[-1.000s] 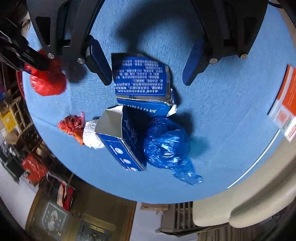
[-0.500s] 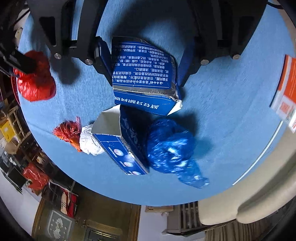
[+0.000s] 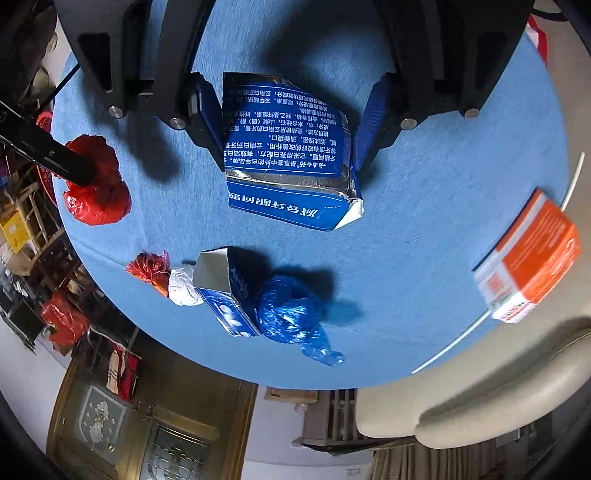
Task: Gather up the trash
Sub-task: 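Grasp the blue toothpaste box with the left tool while the right tool holds the red bag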
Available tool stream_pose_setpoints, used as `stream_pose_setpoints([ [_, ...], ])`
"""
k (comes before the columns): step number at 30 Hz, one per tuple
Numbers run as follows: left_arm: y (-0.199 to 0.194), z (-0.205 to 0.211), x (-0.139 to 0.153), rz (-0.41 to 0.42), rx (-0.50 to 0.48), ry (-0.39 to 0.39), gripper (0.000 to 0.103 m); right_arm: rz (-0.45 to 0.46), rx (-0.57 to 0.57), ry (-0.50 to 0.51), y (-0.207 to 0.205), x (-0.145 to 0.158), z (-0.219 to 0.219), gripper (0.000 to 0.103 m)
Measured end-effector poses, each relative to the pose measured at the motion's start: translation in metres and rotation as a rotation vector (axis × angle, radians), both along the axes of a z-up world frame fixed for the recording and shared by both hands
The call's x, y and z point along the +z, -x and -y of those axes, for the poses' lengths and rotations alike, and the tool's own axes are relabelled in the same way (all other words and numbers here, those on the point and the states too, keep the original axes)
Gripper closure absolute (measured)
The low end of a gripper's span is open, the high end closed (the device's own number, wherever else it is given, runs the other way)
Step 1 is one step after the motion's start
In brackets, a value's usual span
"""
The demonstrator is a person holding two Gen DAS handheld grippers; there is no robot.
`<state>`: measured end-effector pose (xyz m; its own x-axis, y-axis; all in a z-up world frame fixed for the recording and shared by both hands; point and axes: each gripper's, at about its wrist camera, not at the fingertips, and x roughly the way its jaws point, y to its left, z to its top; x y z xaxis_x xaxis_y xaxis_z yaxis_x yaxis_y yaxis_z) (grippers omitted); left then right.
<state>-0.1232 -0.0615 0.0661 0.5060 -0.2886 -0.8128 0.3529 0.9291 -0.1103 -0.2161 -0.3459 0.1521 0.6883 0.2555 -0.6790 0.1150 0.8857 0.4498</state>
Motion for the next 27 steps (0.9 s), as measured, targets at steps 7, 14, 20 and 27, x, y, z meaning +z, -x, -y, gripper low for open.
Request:
stream_pose_setpoints([
  [7,0.010,-0.005,0.005,0.011,0.047,-0.026,0.036,0.006,0.001,0.006,0.013,0.004,-0.005,0.061],
  [14,0.013,-0.010,0.007,0.014,0.080,-0.049,0.036,0.011,0.000,-0.002,0.021,0.006,-0.006,0.061],
  [20,0.015,-0.010,0.009,0.020,0.087,-0.062,0.036,0.017,-0.005,-0.009,0.026,0.006,-0.004,0.061],
  [27,0.018,-0.004,0.011,0.027,0.083,-0.072,0.036,0.025,-0.020,-0.021,0.031,0.006,0.003,0.061],
])
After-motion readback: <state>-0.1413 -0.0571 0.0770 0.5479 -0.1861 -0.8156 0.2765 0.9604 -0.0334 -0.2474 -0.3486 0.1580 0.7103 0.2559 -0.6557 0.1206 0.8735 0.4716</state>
